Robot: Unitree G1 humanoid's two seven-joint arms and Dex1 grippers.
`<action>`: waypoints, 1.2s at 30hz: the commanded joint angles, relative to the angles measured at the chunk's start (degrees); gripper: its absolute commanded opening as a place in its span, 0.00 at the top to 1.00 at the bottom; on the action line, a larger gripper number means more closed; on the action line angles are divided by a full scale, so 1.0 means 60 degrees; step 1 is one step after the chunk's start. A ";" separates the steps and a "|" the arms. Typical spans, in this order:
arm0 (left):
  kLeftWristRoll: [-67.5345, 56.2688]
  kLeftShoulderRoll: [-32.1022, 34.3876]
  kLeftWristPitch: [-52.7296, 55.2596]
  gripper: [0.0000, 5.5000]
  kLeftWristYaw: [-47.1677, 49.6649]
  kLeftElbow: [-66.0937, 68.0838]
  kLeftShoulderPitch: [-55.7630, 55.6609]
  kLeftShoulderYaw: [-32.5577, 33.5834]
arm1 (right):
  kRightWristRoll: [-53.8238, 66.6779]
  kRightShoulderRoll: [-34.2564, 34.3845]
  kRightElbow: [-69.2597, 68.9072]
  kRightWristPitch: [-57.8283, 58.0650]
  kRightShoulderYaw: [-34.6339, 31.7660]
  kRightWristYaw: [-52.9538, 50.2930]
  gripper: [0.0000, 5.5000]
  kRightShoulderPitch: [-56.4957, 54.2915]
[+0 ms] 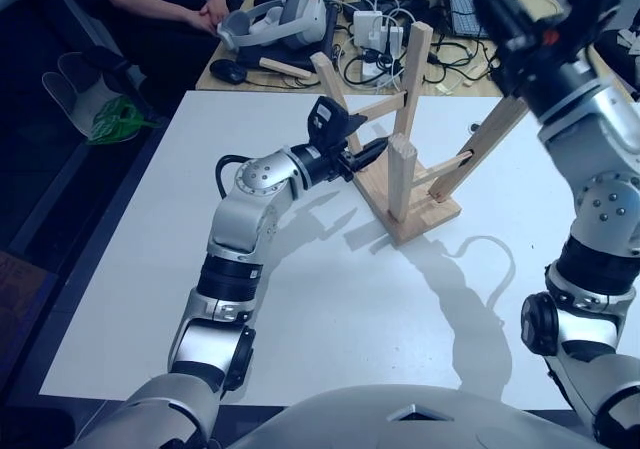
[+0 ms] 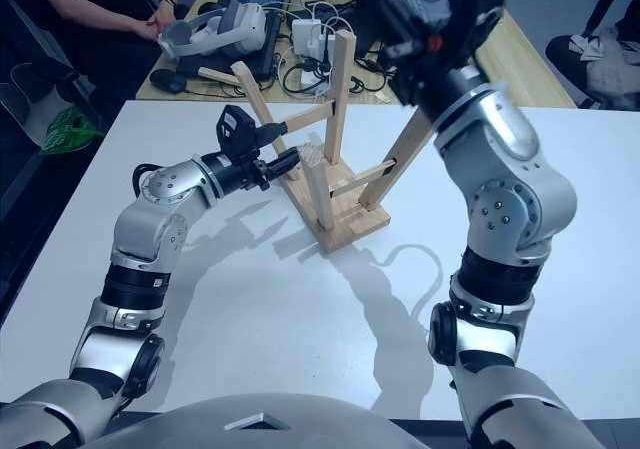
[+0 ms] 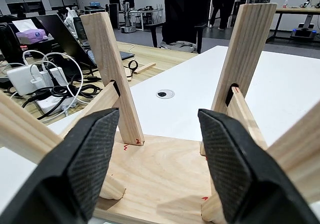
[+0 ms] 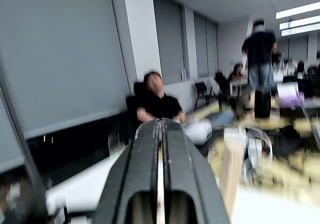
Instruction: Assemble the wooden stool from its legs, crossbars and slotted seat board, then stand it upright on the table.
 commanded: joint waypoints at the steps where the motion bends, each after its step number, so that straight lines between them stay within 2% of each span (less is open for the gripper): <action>1: 0.0041 -0.0060 -0.0069 0.47 0.0093 0.0043 -0.0231 0.0077 | -0.0810 -0.0142 0.1189 0.1685 0.1238 -0.0564 0.98 0.2532; 3: 0.0048 -0.0019 -0.0056 0.47 0.0092 0.0023 -0.0201 0.0100 | -0.1000 0.0100 0.1504 0.1471 0.1405 -0.0569 0.98 0.3081; 5: 0.0059 0.0013 -0.0055 0.47 0.0081 0.0031 -0.0176 0.0117 | -0.0996 0.0532 0.1325 0.0504 0.1231 -0.0445 0.98 0.2804; 10: 0.0094 -0.0034 -0.0118 0.47 0.0111 0.0187 -0.0175 0.0130 | -0.0984 0.1252 0.0579 -0.1600 0.0195 -0.0783 0.98 0.0616; 15: 0.0114 -0.0102 -0.0241 0.47 0.0167 0.0382 -0.0223 0.0147 | -0.1320 0.0124 0.1418 -0.2975 -0.1585 -0.1627 0.98 -0.3267; 17: 0.0116 -0.0127 -0.0298 0.47 0.0186 0.0439 -0.0243 0.0144 | -0.1651 -0.0467 0.2022 -0.2828 -0.1964 -0.2104 0.98 -0.4111; 19: 0.0117 -0.0141 -0.0344 0.47 0.0190 0.0440 -0.0212 0.0126 | -0.1796 -0.0716 0.2202 -0.1566 -0.1868 -0.2426 0.98 -0.3517; 23: 0.0096 -0.0047 -0.0284 0.47 0.0162 0.0260 -0.0035 0.0138 | -0.1364 -0.0511 0.2108 0.1434 -0.1845 -0.2416 0.98 -0.0560; 25: 0.0097 -0.0004 -0.0257 0.47 0.0137 0.0245 -0.0017 0.0138 | -0.1466 -0.0431 0.2054 0.1772 -0.1675 -0.2264 0.98 0.0370; 32: 0.0090 -0.0004 -0.0217 0.47 0.0149 0.0251 0.0018 0.0133 | -0.2321 -0.0685 0.0948 -0.0458 -0.1483 -0.2319 0.98 -0.1750; 36: 0.0015 -0.0118 -0.0278 0.47 0.0202 0.0247 0.0037 0.0169 | -0.3510 -0.1078 0.0031 -0.2554 -0.0218 -0.1659 0.98 -0.2751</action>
